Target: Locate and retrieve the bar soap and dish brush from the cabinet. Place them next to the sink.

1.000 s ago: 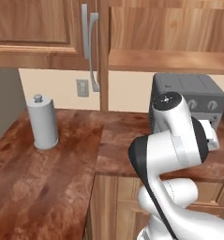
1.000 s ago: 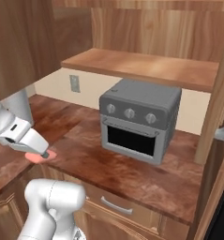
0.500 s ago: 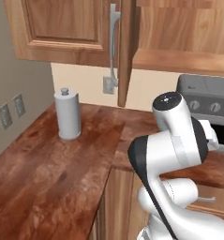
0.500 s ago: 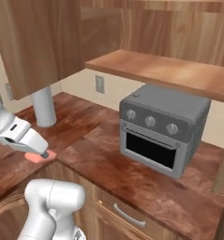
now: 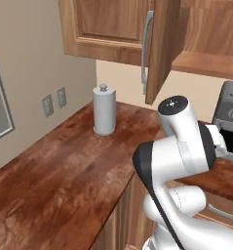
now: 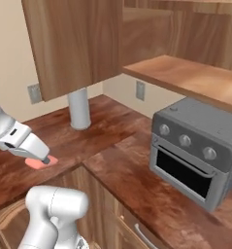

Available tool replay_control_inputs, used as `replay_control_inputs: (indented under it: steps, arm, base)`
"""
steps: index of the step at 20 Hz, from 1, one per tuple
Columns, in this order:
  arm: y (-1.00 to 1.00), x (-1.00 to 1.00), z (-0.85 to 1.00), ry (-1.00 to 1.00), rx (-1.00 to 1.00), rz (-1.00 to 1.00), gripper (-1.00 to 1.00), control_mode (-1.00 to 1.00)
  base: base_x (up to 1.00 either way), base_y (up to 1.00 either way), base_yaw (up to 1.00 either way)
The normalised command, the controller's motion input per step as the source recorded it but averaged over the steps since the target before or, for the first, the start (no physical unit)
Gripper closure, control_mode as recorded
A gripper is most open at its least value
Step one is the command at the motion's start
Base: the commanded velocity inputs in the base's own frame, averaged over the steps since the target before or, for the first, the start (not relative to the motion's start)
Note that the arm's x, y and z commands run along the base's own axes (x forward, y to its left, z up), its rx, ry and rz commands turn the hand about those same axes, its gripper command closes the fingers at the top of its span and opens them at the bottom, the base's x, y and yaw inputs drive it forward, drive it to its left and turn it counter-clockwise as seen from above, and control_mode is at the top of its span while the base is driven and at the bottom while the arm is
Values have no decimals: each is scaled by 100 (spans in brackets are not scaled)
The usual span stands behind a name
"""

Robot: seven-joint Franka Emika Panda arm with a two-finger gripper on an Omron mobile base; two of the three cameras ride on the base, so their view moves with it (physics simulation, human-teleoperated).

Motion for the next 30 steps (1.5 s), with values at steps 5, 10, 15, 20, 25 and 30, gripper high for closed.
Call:
replay_control_inputs:
  steps: [5,10,15,20,25,30]
  arm:
    - [0,0,0,0,0,0,100,100]
    - [0,0,0,0,0,0,100,100]
    - [0,0,0,0,0,0,100,100]
    - [0,0,0,0,0,0,100,100]
    - [0,0,0,0,0,0,100,100]
    - [0,0,0,0,0,0,100,100]
  base:
    - [-14,37,46]
    - [-9,37,43]
    - [-5,44,34]
    - [-16,54,34]
    - [-13,58,32]
    - [-8,64,37]
